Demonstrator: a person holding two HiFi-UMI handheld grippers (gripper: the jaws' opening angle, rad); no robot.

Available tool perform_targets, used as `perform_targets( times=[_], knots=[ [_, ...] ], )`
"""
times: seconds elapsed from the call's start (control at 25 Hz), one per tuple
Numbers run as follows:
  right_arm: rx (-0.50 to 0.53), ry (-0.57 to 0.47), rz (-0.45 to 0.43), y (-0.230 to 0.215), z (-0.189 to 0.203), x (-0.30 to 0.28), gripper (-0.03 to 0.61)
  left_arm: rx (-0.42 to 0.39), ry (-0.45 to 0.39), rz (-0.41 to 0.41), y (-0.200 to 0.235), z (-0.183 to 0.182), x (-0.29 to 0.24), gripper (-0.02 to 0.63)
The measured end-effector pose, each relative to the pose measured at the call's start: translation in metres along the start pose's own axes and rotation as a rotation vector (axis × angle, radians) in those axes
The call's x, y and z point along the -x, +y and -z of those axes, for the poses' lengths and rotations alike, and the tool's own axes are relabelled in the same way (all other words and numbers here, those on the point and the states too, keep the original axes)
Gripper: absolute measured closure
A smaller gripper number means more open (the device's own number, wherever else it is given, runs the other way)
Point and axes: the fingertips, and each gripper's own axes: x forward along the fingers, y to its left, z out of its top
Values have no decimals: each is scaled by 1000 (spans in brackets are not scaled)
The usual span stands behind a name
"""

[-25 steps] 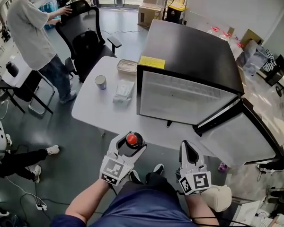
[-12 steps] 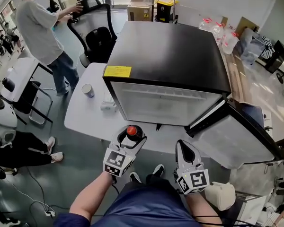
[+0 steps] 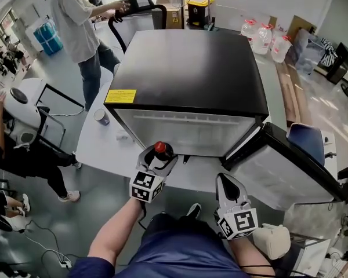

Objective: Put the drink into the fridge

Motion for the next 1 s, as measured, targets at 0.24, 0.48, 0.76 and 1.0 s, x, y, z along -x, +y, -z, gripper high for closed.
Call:
perform_targets(
  times=[0.24,0.48,0.76,1.0],
  knots=[
    [-15,4,42,-16,2,9,572,-4,33,8,6,8,-31,304],
    [-30,4,125,-28,3,15,572,-18,60,51,9,14,-59,304],
    [-41,1,210,-31,5,17,572,-43,68,102,16,13,-87,304],
    [-59,-8,295,-32,11,25,572,-72,76,154,15,10,-110,304]
  ],
)
